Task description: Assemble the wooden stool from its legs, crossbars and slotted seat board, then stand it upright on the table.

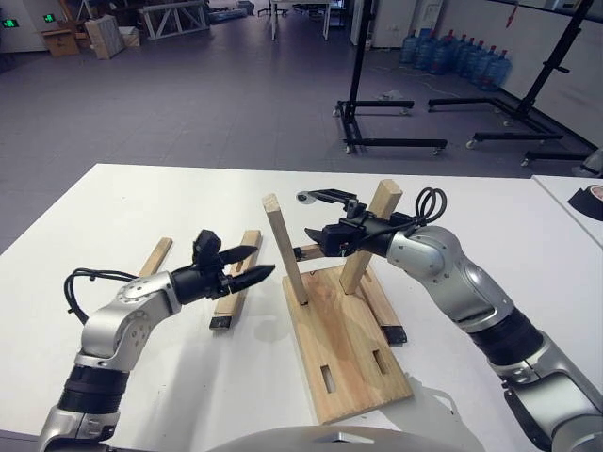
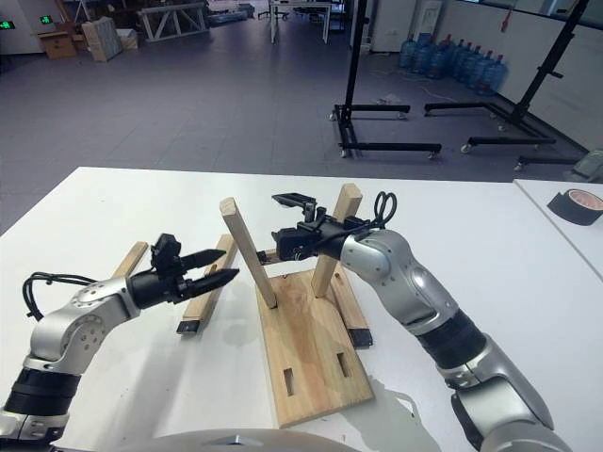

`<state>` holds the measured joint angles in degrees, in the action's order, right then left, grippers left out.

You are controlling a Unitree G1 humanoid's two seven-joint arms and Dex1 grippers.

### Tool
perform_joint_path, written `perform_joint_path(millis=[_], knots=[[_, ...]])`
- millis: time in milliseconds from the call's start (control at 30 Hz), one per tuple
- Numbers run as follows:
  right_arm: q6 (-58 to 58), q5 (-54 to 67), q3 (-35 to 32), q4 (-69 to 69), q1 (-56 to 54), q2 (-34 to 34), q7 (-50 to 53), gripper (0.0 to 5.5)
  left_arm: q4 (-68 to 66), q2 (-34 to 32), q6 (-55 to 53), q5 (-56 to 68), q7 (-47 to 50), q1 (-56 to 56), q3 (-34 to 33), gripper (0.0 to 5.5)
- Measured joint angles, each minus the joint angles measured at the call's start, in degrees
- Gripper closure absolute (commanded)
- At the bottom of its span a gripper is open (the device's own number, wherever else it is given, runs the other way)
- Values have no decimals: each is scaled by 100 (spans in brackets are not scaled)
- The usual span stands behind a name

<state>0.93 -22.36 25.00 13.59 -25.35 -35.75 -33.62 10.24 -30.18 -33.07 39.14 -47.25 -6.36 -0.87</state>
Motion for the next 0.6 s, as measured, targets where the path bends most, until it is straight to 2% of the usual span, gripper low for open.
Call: perform_joint_path(millis=[167, 333, 433, 500, 600], knots=[[-481, 942, -506, 455, 179, 55, -557, 168, 589, -2, -296, 905, -62, 81, -674, 162], [-959, 1713, -1075, 784, 150, 177, -763, 168, 715, 63, -329, 1006, 138, 97, -834, 162], [-1493, 2612, -1586, 1284, 240, 265, -913, 168, 780, 200, -333, 1222, 310, 53, -991, 162], [-1906, 3404, -1860, 1846, 710, 85, -1284, 168, 813, 264, -328, 1394, 478, -11, -1177, 162], [-2233, 4086, -1953, 2400, 2069, -649, -2119, 168, 920, 441, -255, 1686, 791, -124, -1504, 162]])
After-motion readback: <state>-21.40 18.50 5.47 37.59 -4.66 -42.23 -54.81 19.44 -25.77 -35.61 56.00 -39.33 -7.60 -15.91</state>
